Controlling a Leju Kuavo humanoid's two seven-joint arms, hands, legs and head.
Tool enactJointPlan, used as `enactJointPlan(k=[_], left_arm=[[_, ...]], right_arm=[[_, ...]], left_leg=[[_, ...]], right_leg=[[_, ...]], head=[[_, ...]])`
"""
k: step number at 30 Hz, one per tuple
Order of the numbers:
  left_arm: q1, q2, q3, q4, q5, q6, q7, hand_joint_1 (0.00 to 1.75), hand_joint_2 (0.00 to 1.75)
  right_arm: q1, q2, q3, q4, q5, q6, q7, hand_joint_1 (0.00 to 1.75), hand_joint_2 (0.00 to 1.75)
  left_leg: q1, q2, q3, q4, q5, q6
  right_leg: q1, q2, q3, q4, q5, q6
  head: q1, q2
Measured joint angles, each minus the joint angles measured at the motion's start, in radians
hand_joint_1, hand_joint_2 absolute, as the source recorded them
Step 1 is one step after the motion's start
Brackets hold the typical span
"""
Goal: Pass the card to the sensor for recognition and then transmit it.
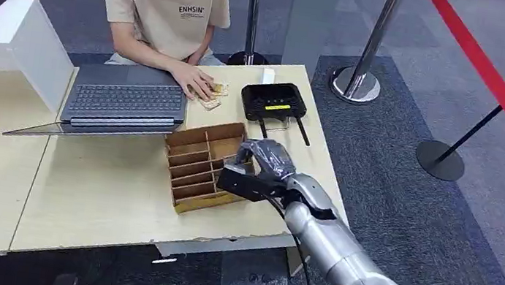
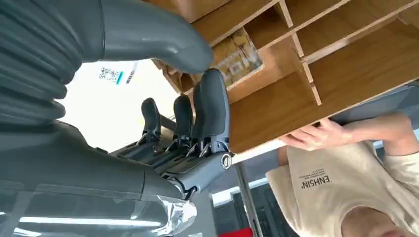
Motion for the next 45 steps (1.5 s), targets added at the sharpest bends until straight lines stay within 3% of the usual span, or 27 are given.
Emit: enactJointPlan(k=[4, 10, 12, 20, 33, 45], left_arm=[[-0.001, -0.003, -0.002, 0.0, 0.0, -0.001, 0.005, 0.0, 0.0], [-0.002, -0.005, -0.007, 0.0, 0.0, -0.001, 0.01, 0.0, 0.0], [-0.004, -0.006, -0.01, 0.0, 0.0, -0.002, 0.01, 0.0, 0.0], [-0.005, -0.007, -0.011, 0.0, 0.006, -0.002, 0.01, 0.0, 0.0], [-0.006, -0.007, -0.011, 0.0, -0.001, 0.0, 0.011, 0.0, 0.0], [-0.009, -0.014, -0.017, 0.0, -0.006, 0.002, 0.017, 0.0, 0.0]], right_arm=[[-0.008, 0.002, 0.002, 0.011, 0.0, -0.004, -0.001, 0.98, 1.75], [-0.016, 0.002, 0.006, 0.024, 0.001, -0.004, -0.001, 0.66, 1.75], [-0.021, 0.003, 0.008, 0.032, 0.002, -0.005, -0.001, 0.75, 1.75], [-0.037, -0.001, 0.009, 0.035, 0.011, -0.023, 0.015, 0.65, 1.75], [-0.058, -0.018, 0.006, -0.026, 0.009, -0.004, 0.034, 0.68, 1.75], [-0.058, 0.01, 0.011, -0.021, 0.036, -0.008, 0.037, 0.72, 1.75]], left_leg=[[0.0, 0.0, 0.0, 0.0, 0.0, 0.0], [0.0, 0.0, 0.0, 0.0, 0.0, 0.0], [0.0, 0.0, -0.001, 0.0, 0.0, 0.0], [0.0, 0.0, 0.0, 0.0, 0.0, 0.0], [0.0, 0.0, 0.0, 0.0, 0.0, 0.0], [0.0, 0.0, 0.0, 0.0, 0.0, 0.0]], right_leg=[[0.0, 0.0, 0.0, 0.0, 0.0, 0.0], [0.0, 0.0, 0.0, 0.0, 0.0, 0.0], [0.0, 0.0, 0.0, 0.0, 0.0, 0.0], [0.0, 0.0, 0.0, 0.0, 0.0, 0.0], [0.0, 0.0, 0.0, 0.0, 0.0, 0.0], [0.0, 0.0, 0.0, 0.0, 0.0, 0.0]], head=[[0.0, 0.0], [0.0, 0.0], [0.0, 0.0], [0.0, 0.0], [0.0, 0.0], [0.0, 0.0]])
